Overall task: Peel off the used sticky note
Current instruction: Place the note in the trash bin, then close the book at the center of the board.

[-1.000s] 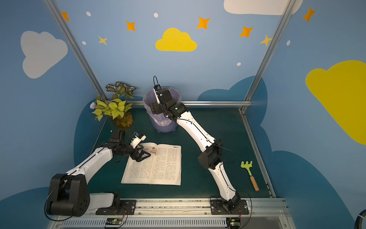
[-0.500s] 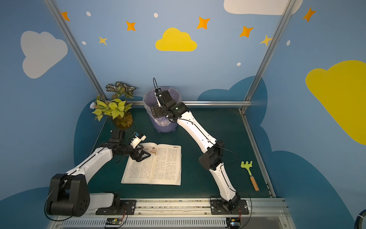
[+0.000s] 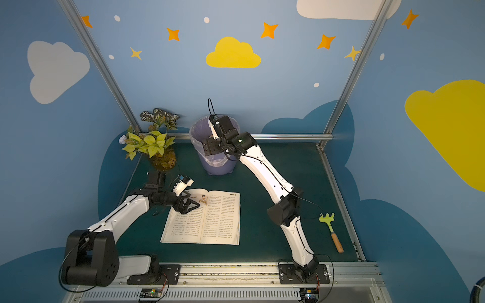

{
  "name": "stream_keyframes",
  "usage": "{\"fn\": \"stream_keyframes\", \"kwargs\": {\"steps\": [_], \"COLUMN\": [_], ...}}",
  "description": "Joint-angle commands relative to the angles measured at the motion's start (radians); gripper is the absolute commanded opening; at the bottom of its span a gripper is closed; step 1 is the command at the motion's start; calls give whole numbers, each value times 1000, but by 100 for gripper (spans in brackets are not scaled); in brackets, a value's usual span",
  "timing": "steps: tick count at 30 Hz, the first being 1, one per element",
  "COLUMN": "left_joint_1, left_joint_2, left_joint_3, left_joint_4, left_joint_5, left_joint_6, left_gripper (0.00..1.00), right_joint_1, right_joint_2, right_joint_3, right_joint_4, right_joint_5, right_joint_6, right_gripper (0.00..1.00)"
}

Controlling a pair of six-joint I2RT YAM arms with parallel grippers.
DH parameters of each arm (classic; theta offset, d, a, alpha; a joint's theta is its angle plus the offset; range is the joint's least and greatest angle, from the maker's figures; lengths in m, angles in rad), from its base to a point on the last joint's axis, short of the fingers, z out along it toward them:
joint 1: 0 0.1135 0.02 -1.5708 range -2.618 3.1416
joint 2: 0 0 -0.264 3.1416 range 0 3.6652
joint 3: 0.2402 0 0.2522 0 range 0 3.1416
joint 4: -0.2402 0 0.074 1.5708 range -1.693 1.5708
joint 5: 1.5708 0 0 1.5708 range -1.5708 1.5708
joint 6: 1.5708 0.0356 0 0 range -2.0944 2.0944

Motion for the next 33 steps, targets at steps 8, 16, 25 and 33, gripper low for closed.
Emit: {"fn": "stream_keyframes", "kwargs": {"steps": [8, 16, 25, 33], "left_joint_1": [5, 23, 153, 161], "left_joint_2": [-11, 21, 157, 180], "left_joint_3": [21, 65, 33, 0], "left_joint_4": [-65, -154, -185, -158], "left_joint_5": [-44, -252, -371, -448], "left_joint_6": [48, 211, 394, 418], "left_gripper": [100, 100, 98, 94], "right_joint_1": [3, 26, 21, 22], "right_joint_2": [-176, -534, -917, -925], "right_joint_3": [-81, -660, -1433, -1691], "right_joint_4": [-34, 157, 546, 637], "right_joint_5": [57, 218, 216, 96], "right_joint_6": [5, 79, 277, 492], "right_gripper": [97, 97, 97, 97]}}
